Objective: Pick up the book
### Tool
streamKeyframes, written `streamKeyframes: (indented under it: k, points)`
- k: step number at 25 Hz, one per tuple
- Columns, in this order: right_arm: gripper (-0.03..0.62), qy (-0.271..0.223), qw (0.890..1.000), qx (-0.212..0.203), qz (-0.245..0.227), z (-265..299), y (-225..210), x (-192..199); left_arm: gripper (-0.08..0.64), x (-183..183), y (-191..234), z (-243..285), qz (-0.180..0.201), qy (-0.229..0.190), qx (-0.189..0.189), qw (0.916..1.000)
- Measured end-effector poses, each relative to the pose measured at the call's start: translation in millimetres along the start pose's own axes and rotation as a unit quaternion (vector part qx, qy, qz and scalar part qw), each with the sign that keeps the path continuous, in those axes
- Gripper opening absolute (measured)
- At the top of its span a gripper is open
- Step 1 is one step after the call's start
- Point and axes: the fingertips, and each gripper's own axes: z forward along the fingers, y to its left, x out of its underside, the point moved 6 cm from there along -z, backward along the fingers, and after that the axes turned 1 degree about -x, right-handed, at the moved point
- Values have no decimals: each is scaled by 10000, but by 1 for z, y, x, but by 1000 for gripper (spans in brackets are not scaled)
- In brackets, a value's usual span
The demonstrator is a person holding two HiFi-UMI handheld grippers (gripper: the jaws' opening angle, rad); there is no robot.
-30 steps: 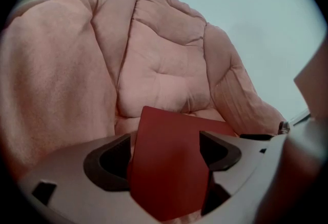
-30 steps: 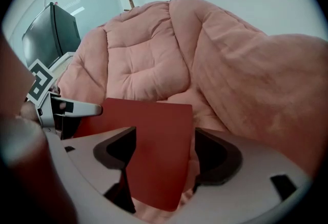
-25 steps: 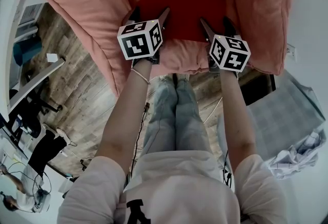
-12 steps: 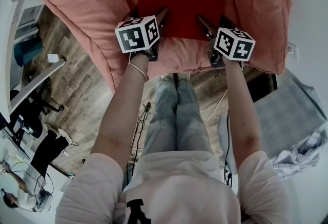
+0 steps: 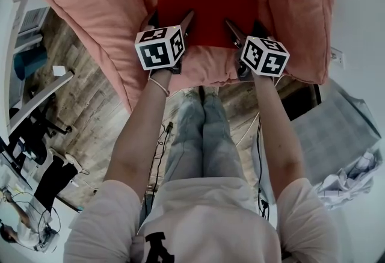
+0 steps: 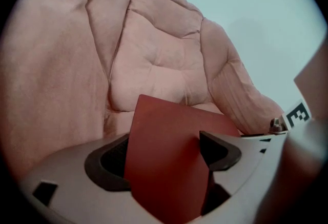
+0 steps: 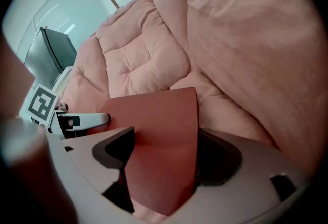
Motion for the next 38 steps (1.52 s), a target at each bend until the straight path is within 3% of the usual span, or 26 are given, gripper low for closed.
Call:
streamKeyframes:
  k: [13, 25, 38]
  points:
    - [379, -463, 9976, 155, -494, -92, 40, -45, 410, -34, -46, -86, 131, -917, 181, 9955]
    - [380, -474, 9955, 77, -816, -164, 98, -75, 410, -56, -63, -179, -44, -1251, 97, 9921]
    - [380, -1233, 9819, -47, -1436, -270, 186, -142, 410, -119, -90, -312, 109, -2368, 114, 9714]
